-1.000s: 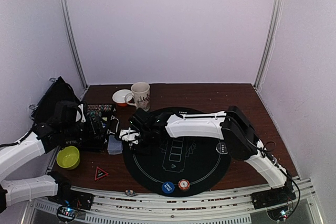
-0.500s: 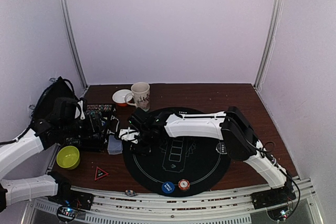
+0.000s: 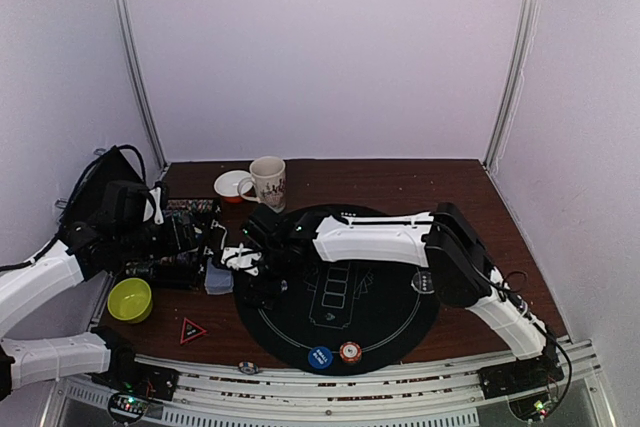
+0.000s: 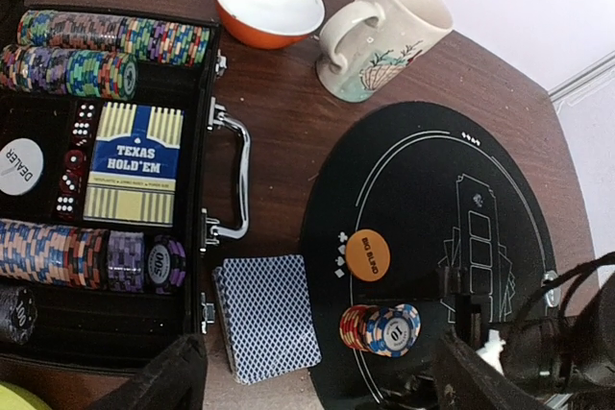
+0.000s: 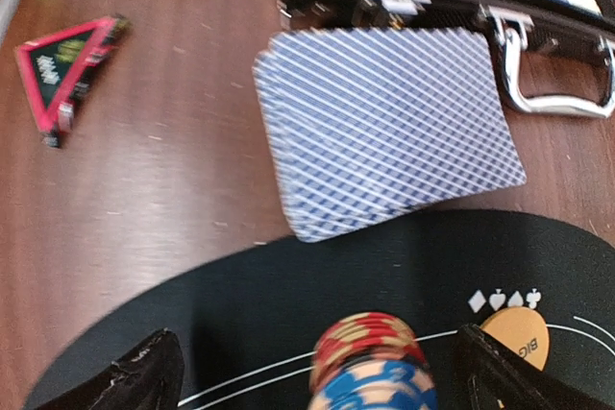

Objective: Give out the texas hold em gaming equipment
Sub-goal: Place the poker chips pile in the big blind area, then pick up the pile of poker chips from the corner of the board, then pass from the left arm to the right

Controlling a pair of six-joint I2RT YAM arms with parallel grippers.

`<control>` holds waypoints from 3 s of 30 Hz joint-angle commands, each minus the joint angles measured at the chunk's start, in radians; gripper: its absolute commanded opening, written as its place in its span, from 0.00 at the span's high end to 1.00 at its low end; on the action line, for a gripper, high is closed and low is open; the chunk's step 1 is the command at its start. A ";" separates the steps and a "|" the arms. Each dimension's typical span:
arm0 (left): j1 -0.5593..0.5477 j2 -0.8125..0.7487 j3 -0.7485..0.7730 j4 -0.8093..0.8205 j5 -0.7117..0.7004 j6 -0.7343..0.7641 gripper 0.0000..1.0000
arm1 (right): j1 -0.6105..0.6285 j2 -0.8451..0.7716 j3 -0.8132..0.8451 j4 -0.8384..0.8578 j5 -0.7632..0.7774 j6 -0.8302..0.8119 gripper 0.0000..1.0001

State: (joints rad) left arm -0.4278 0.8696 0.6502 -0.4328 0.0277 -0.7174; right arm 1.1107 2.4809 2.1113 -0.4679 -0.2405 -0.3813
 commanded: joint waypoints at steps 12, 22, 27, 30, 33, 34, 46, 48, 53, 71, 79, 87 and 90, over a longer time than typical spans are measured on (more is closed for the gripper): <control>-0.058 -0.001 0.119 -0.169 0.001 0.152 0.20 | -0.137 -0.479 -0.575 0.247 0.016 0.587 0.31; -0.352 0.115 0.255 -0.368 -0.002 0.216 0.25 | -0.170 -0.323 -0.570 0.212 -0.049 0.807 0.70; -0.537 0.188 0.277 -0.426 -0.018 0.261 0.25 | -0.169 -0.237 -0.539 0.231 -0.136 0.854 0.81; -0.686 0.279 0.276 -0.444 -0.058 0.292 0.26 | -0.167 -0.213 -0.531 0.245 -0.173 0.879 0.86; -0.851 0.383 0.278 -0.436 -0.104 0.332 0.25 | -0.160 -0.202 -0.531 0.253 -0.191 0.887 0.89; -0.865 0.405 0.279 -0.434 -0.105 0.340 0.26 | -0.156 -0.200 -0.531 0.256 -0.197 0.887 0.89; -0.845 0.544 0.156 -0.365 0.028 0.341 0.33 | -0.143 -0.176 -0.468 0.236 -0.247 0.865 0.90; -0.828 0.540 0.140 -0.365 0.036 0.344 0.33 | -0.147 -0.187 -0.471 0.230 -0.246 0.859 0.90; -0.822 0.573 0.141 -0.358 0.086 0.375 0.36 | -0.167 -0.236 -0.497 0.236 -0.215 0.834 0.89; -0.822 0.660 0.164 -0.343 0.133 0.409 0.85 | -0.235 -0.348 -0.547 0.206 -0.207 0.770 0.86; -0.820 0.532 0.231 -0.328 0.050 0.317 1.00 | -0.263 -0.434 -0.539 0.148 -0.223 0.679 0.83; -0.525 0.254 0.208 -0.100 0.141 0.022 1.00 | -0.263 -0.681 -0.602 0.191 -0.202 0.386 0.62; -0.454 0.174 0.088 0.160 0.217 -0.112 1.00 | -0.253 -0.803 -0.758 0.341 -0.232 0.268 0.51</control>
State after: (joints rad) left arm -0.9428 1.1156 0.8536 -0.5838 0.1387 -0.6102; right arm 0.8467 1.8008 1.5002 -0.2592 -0.4503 0.0875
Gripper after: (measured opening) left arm 0.043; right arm 0.443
